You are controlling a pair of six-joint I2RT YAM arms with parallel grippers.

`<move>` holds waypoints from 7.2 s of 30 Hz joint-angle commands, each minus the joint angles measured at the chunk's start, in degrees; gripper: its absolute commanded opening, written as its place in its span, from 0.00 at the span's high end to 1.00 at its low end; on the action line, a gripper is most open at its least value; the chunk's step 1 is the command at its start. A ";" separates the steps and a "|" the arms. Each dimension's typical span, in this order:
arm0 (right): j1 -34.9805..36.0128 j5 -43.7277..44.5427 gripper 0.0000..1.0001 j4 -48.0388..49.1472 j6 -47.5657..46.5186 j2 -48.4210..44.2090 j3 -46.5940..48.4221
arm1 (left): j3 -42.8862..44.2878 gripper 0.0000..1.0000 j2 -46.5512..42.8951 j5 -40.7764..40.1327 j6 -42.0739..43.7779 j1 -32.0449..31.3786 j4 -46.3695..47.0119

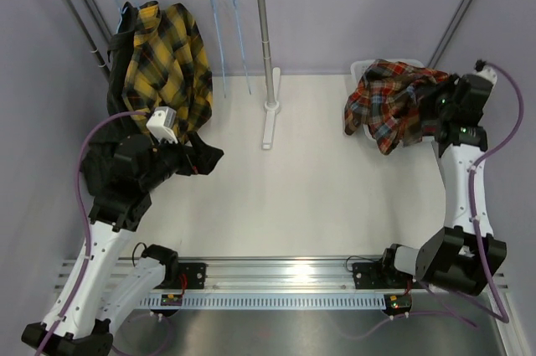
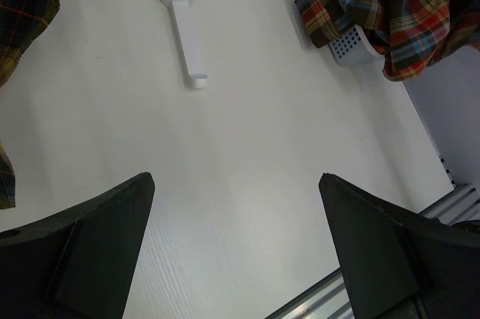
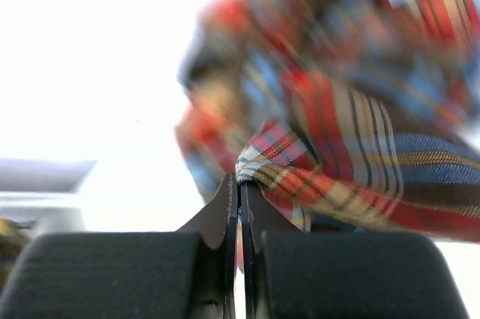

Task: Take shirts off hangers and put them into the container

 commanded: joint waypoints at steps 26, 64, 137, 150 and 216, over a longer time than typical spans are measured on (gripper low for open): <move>4.91 -2.49 1.00 -17.43 1.04 54.72 42.02 | -0.61 0.01 -1.11 0.31 -0.68 -0.52 1.01; 38.74 34.58 0.25 -22.71 -20.69 30.46 15.50 | -1.66 0.01 -2.61 0.22 -1.74 -0.52 1.10; 35.32 58.77 1.00 -13.85 -5.54 40.94 28.51 | -1.66 0.01 -6.47 0.31 -1.30 -0.52 -1.80; 23.12 47.35 1.00 -14.54 -9.96 36.97 38.17 | -0.96 0.01 -6.21 0.31 -1.91 -0.52 -1.71; 10.79 9.28 0.00 -17.35 -20.50 -30.60 13.92 | 14.59 0.01 -14.11 -32.29 11.88 -0.61 -13.39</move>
